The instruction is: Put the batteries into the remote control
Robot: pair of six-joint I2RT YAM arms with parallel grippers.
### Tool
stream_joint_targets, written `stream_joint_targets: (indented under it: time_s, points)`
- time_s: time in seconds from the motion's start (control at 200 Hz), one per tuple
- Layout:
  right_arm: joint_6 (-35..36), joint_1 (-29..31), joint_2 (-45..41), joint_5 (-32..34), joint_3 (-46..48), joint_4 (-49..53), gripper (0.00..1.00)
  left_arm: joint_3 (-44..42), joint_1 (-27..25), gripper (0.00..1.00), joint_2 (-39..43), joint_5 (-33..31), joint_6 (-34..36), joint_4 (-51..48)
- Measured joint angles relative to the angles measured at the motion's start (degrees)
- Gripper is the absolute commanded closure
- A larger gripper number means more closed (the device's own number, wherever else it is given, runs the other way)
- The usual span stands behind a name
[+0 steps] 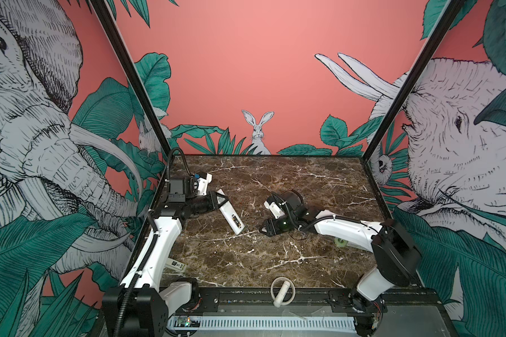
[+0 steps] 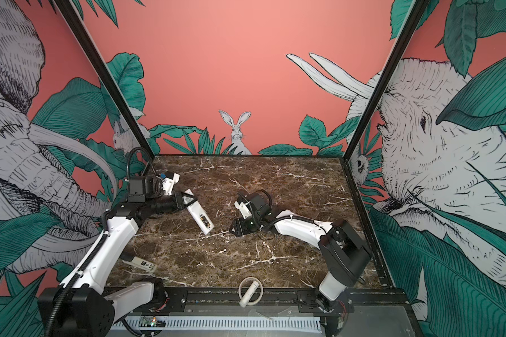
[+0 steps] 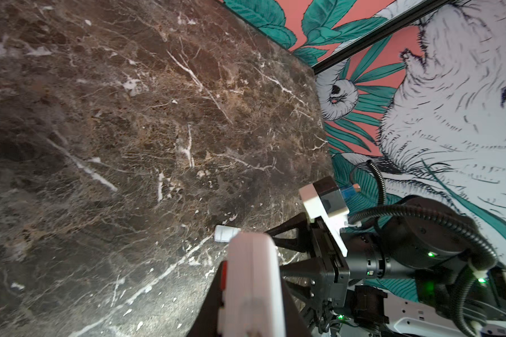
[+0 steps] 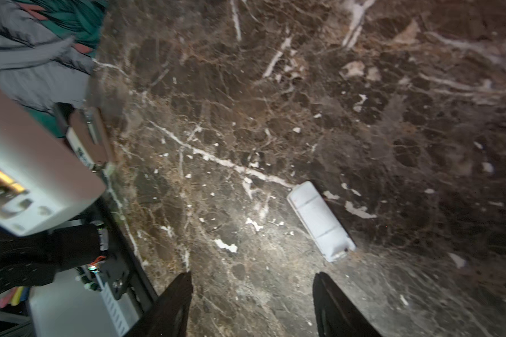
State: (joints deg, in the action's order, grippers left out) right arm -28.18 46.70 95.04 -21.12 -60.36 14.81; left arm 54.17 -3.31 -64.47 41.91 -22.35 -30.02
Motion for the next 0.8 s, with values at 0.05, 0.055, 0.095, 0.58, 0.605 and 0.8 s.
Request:
stream_joint_targets:
  time_s: [0.05, 0.055, 0.095, 0.58, 0.605, 0.8]
  points:
    - [0.6, 0.4, 1.7, 2.3, -1.4, 2.5, 0.38, -0.3, 0.0, 1.00, 0.0, -0.9, 0.9, -0.7]
    - [0.6, 0.4, 1.8, 2.4, -1.5, 2.7, 0.38, -0.3, 0.0, 1.00, 0.0, -1.0, 1.0, -0.8]
    - [0.7, 0.7, 2.9, 4.0, -2.3, 4.6, 0.40, -0.6, 0.0, 1.00, 0.0, -1.5, 1.6, -1.2]
    - [0.6, 3.9, 12.8, 14.9, -10.3, 15.6, 0.66, -3.5, 0.0, 1.00, 0.0, -1.9, 3.6, -2.3]
    - [0.5, 3.9, 13.0, 15.2, -10.6, 15.9, 0.67, -3.6, 0.0, 1.00, 0.0, -1.8, 3.6, -2.2]
    - [0.5, 3.9, 14.6, 17.4, -12.0, 17.8, 0.73, -3.7, 0.0, 1.00, 0.0, -1.2, 3.5, -1.3]
